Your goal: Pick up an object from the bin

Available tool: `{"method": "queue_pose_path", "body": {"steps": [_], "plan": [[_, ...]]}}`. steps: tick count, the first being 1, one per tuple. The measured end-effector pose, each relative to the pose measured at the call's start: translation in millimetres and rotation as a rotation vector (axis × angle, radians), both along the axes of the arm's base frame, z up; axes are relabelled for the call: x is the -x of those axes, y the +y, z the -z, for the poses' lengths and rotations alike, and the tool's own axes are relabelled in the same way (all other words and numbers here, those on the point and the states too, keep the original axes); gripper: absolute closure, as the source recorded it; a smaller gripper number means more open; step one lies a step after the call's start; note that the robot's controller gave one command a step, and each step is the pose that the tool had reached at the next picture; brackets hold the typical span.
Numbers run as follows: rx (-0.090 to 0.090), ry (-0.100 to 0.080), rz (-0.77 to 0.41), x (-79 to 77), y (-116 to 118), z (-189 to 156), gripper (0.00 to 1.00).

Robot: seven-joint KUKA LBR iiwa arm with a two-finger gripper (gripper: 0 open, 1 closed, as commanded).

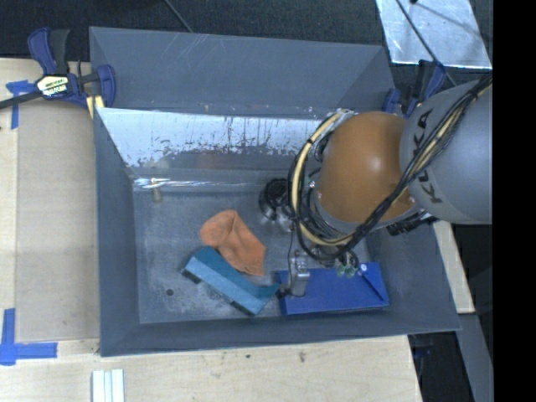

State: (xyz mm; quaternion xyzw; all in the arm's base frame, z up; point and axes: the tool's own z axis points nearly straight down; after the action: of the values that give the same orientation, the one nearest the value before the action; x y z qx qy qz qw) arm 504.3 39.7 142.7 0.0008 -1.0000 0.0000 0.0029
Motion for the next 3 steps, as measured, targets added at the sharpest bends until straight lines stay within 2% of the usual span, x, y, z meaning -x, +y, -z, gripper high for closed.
{"method": "queue_pose_path", "body": {"steps": [1, 2, 3], "plan": [[0.0, -0.005, 0.0, -1.0, 0, -3, 0.0], [0.0, -0.008, -0.1, -18.1, -1, -2, 0.0], [-0.001, -0.017, -0.143, -52.2, 25, 49, 0.0]]}}
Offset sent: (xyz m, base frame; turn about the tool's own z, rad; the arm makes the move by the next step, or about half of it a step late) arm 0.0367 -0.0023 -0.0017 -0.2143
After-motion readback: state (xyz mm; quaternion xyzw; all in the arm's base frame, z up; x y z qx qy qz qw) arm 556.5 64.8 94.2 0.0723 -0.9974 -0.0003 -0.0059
